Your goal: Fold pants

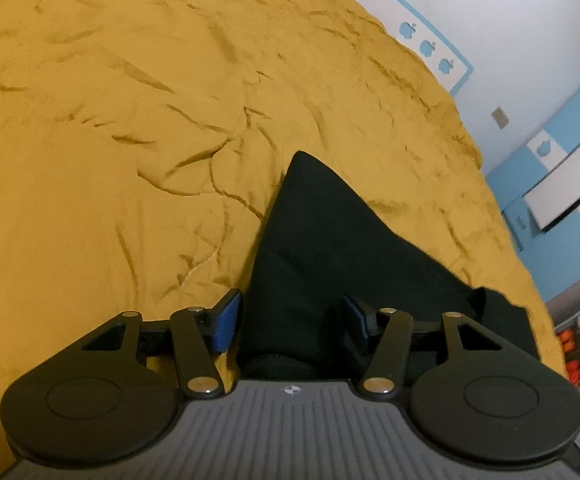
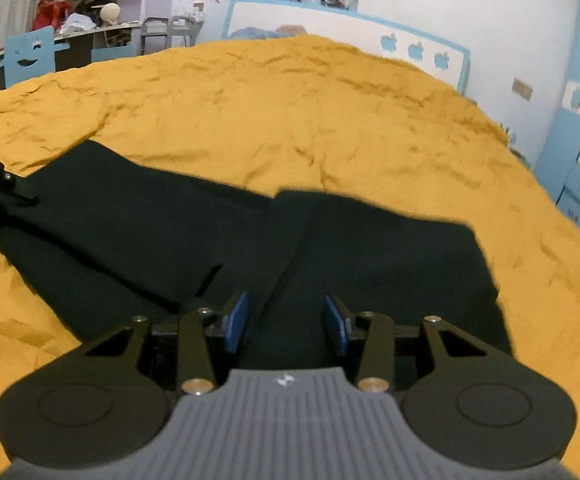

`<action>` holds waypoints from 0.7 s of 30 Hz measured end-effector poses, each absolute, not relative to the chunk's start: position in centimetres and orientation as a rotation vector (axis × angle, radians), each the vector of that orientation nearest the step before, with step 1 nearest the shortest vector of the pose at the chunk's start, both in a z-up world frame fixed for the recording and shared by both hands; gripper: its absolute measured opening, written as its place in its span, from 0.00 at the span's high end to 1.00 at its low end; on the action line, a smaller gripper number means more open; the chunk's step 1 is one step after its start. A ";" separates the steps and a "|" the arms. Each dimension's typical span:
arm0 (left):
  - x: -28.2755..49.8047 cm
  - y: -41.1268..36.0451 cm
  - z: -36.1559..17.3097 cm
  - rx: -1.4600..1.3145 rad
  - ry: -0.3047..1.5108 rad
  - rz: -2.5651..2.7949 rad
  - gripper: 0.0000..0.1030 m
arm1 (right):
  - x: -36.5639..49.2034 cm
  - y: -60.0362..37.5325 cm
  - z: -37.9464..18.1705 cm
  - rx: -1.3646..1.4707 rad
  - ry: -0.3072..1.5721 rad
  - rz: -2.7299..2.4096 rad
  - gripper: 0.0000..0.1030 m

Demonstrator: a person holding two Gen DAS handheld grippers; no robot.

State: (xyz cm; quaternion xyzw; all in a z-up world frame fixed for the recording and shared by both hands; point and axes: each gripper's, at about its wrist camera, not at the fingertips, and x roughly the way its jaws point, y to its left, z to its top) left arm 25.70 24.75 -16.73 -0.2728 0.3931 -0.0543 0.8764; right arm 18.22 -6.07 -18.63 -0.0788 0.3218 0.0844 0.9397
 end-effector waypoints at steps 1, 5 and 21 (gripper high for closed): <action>25.8 24.4 -16.6 -0.552 0.822 -0.112 0.39 | 18.4 -6.1 -19.1 -0.144 0.655 0.174 0.59; 25.9 23.9 -16.4 -0.530 0.822 -0.106 0.49 | 18.2 -5.9 -20.5 -0.132 0.625 0.177 0.58; 24.9 22.6 -12.8 -0.498 0.764 -0.061 0.90 | 18.6 -6.8 -20.7 -0.077 0.632 0.199 0.57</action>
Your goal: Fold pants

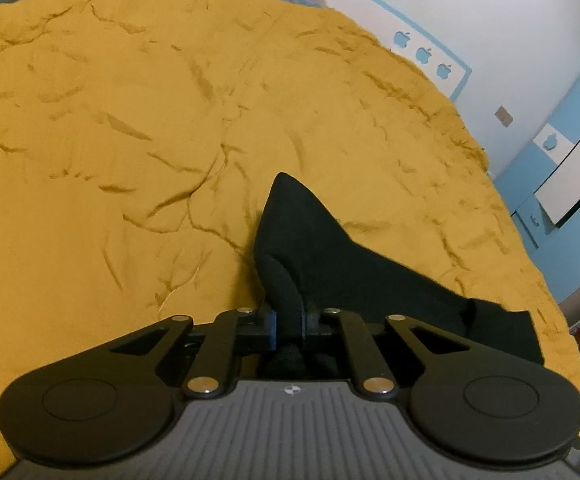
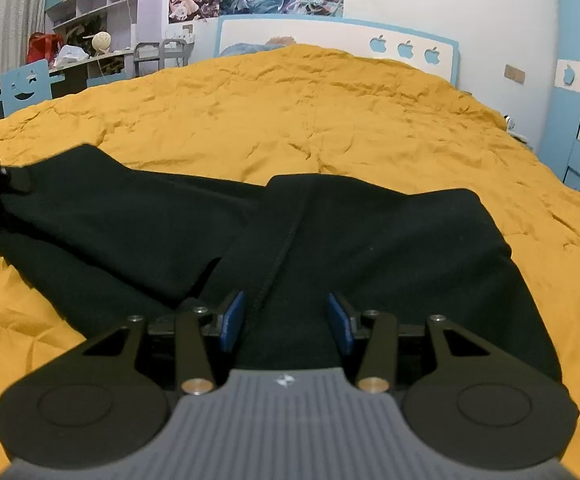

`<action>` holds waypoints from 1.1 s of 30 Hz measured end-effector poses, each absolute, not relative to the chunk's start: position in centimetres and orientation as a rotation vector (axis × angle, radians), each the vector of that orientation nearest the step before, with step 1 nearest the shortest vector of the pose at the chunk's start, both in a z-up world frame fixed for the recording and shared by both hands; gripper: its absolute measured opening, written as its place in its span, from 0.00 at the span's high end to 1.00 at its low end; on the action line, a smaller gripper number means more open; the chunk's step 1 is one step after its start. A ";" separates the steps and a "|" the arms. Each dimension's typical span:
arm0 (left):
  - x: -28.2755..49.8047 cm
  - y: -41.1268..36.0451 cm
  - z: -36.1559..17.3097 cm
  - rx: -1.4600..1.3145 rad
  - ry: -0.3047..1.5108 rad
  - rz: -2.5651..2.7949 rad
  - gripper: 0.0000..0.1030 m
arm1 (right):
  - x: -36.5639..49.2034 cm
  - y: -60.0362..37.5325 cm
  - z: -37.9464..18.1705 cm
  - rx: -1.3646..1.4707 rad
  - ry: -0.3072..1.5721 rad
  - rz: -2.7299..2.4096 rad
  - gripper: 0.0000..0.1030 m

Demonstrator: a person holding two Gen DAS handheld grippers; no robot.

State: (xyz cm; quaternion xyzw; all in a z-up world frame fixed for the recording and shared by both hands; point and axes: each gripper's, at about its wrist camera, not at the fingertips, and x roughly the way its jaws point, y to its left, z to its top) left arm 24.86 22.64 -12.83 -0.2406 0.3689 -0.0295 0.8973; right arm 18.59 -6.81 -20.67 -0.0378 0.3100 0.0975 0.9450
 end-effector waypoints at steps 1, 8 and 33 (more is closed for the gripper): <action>24.8 22.6 -12.4 -0.499 0.760 -0.059 0.90 | 19.0 -7.1 -20.4 -0.059 0.654 0.211 0.55; 24.4 20.2 -9.0 -0.460 0.733 -0.040 0.91 | 20.7 -11.0 -16.3 0.132 0.754 0.385 0.49; 26.5 -0.1 0.5 -0.070 0.672 -0.103 0.91 | 22.2 -27.6 -13.4 0.542 0.716 0.337 0.47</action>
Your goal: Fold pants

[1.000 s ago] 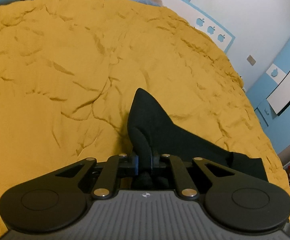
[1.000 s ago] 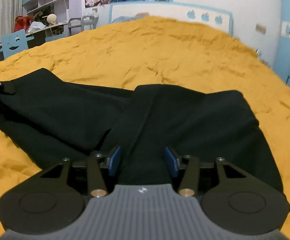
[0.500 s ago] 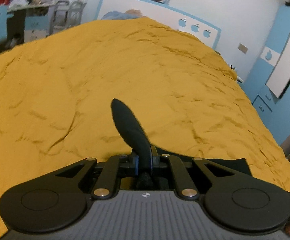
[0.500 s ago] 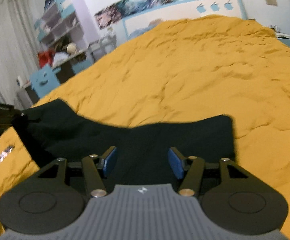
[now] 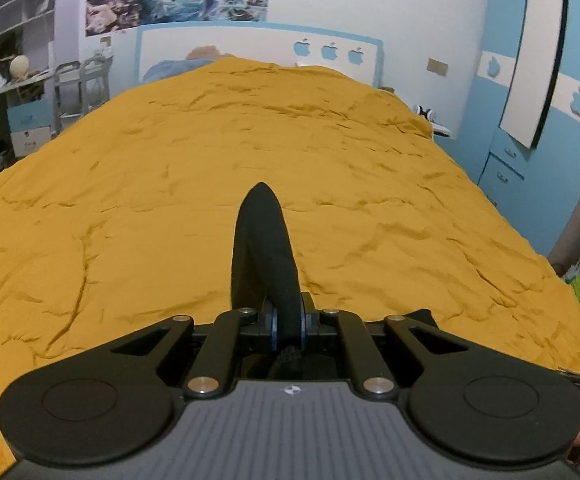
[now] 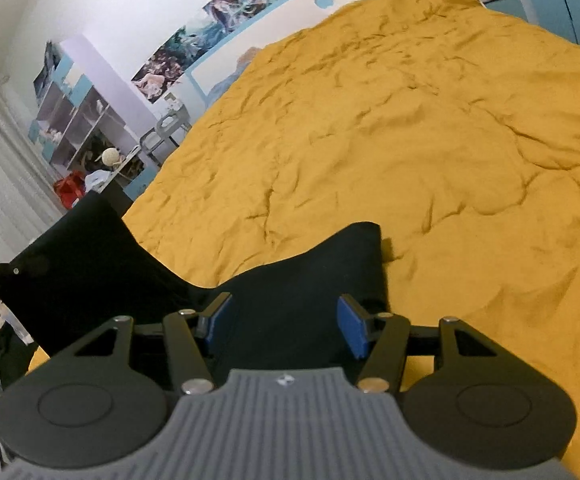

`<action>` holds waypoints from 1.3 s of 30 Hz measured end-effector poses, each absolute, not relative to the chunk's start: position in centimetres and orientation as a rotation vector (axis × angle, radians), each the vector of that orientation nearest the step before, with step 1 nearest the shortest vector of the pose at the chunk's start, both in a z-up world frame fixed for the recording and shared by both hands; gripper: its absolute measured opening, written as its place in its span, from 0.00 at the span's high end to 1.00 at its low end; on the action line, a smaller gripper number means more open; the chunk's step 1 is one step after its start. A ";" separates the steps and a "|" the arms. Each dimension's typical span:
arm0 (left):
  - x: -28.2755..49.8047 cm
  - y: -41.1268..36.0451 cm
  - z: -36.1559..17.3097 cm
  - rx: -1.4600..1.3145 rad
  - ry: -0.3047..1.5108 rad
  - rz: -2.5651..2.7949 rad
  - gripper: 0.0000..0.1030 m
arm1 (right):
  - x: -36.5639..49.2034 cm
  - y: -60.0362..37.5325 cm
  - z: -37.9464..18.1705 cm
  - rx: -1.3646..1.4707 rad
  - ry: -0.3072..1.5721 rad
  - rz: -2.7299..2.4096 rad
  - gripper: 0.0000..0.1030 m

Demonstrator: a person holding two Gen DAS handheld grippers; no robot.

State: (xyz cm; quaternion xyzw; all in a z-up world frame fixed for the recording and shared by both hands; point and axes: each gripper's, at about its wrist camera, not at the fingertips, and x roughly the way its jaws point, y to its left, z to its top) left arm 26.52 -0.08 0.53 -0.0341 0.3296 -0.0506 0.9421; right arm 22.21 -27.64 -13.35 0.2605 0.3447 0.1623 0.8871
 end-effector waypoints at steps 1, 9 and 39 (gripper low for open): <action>26.5 -0.8 0.2 -0.058 0.677 -0.105 0.91 | 22.1 -27.8 -13.2 0.529 0.712 0.328 0.47; 26.5 -7.1 -1.3 0.005 0.711 -0.165 0.91 | 21.9 -29.7 -12.6 0.513 0.706 0.278 0.47; 26.1 -15.2 -9.6 -0.040 0.829 -0.201 0.90 | 22.8 -33.4 -13.7 0.604 0.767 0.257 0.47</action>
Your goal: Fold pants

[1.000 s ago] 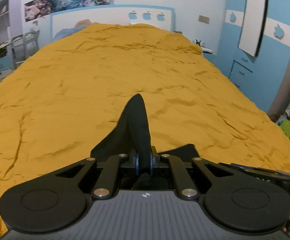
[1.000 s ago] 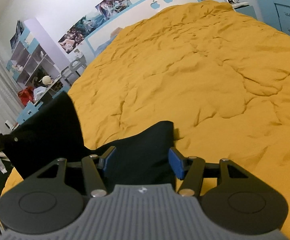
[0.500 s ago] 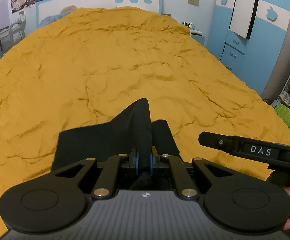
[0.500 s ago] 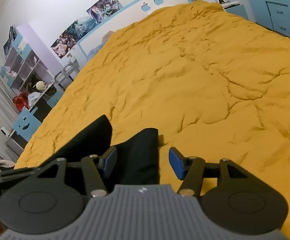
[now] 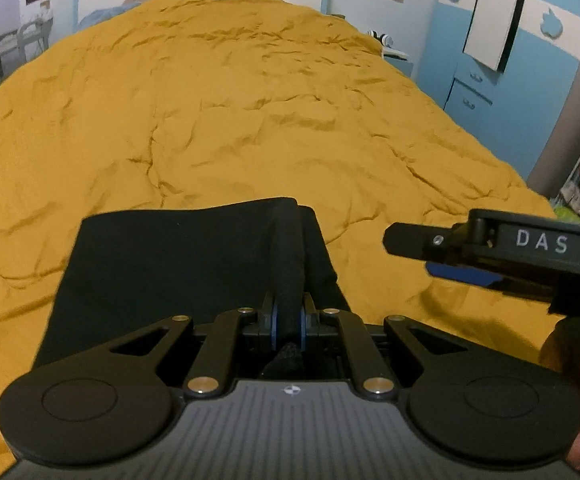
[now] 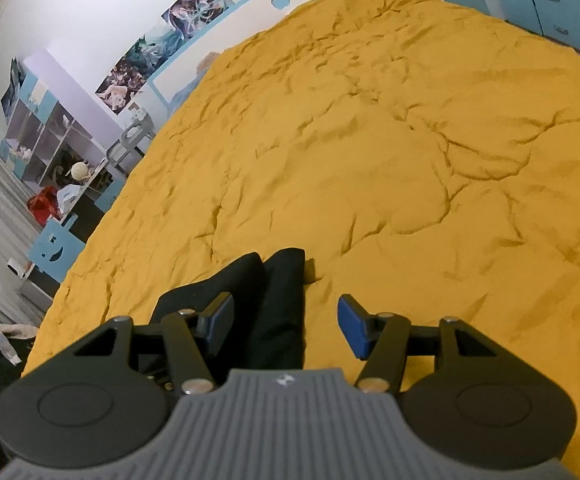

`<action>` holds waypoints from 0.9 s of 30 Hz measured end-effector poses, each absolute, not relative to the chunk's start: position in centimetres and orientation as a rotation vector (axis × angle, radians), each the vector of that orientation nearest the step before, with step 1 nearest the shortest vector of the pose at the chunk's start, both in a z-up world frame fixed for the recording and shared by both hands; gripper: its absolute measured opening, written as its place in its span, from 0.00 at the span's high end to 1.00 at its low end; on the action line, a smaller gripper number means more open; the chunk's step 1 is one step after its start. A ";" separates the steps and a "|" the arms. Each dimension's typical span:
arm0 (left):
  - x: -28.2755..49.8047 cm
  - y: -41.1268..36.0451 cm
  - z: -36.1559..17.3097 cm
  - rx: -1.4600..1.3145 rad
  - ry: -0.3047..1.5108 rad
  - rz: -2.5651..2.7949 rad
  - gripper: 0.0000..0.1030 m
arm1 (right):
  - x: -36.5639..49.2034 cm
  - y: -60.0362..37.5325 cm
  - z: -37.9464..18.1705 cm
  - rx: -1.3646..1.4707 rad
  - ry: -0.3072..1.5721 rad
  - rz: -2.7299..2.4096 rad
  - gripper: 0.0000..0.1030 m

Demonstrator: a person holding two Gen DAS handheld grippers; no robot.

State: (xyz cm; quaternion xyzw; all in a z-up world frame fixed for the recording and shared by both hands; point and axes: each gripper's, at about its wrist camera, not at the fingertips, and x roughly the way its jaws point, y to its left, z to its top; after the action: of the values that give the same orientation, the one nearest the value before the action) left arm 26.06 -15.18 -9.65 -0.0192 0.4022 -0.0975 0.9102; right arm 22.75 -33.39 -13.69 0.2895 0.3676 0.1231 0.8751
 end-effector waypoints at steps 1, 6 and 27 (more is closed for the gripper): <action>26.1 -15.1 -9.7 -0.048 0.829 -0.201 0.90 | 22.9 -33.4 -13.9 0.616 0.771 0.264 0.47; 25.7 -15.0 -9.9 -0.052 0.814 -0.200 0.90 | 24.2 -32.5 -14.8 0.679 0.801 0.340 0.47; 23.3 -16.7 -8.0 0.040 0.650 -0.194 0.90 | 30.6 -28.0 -14.2 0.647 0.818 0.550 0.92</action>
State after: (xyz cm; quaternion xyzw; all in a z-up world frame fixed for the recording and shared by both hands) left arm 23.29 -16.66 -8.01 0.0197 0.3189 -0.0953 0.9428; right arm 30.59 -27.95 -14.24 0.3052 0.3856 0.2595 0.8312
